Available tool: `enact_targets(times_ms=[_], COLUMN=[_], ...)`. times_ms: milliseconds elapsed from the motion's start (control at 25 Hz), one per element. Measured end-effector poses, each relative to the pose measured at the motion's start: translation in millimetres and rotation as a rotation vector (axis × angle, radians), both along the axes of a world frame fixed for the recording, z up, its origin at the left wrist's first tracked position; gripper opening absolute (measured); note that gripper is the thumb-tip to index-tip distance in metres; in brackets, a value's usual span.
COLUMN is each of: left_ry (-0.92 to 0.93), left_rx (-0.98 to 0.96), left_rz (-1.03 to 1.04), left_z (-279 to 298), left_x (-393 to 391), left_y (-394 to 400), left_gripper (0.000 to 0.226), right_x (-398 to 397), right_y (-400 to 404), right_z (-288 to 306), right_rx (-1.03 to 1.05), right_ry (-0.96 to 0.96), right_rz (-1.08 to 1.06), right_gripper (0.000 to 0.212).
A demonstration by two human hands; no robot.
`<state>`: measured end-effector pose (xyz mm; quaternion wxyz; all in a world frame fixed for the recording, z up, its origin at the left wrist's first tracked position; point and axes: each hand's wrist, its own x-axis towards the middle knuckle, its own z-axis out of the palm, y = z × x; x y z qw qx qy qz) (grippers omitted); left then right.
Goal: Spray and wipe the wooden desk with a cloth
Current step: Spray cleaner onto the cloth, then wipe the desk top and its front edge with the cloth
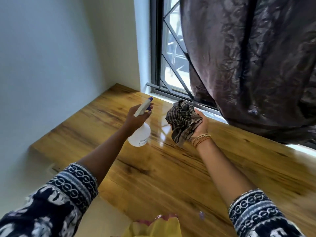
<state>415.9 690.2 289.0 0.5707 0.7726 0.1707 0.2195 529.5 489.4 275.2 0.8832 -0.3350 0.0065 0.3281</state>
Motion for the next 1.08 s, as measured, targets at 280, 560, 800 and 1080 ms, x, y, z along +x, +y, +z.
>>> enact_targets(times_ms=[280, 560, 800, 1080], left_ry=[-0.01, 0.086, 0.171, 0.318], left_rx=[-0.074, -0.081, -0.126, -0.116], left_rz=[0.05, 0.152, 0.374, 0.501], left_z=[-3.5, -9.3, -30.0, -57.7], left_x=[2.4, -13.2, -31.1, -54.0], left_y=[69.3, 74.2, 44.4, -56.8], left_gripper=[0.031, 0.036, 0.081, 0.088], right_x=[-0.5, -9.1, -28.3, -21.9], right_y=[53.9, 52.6, 17.4, -67.0], right_z=[-13.1, -20.1, -18.9, -23.5], right_rx=[-0.06, -0.097, -0.16, -0.268], right_ry=[0.01, 0.053, 0.033, 0.027], right_rz=[-0.025, 0.006, 0.034, 0.026], right_gripper=[0.04, 0.043, 0.044, 0.046])
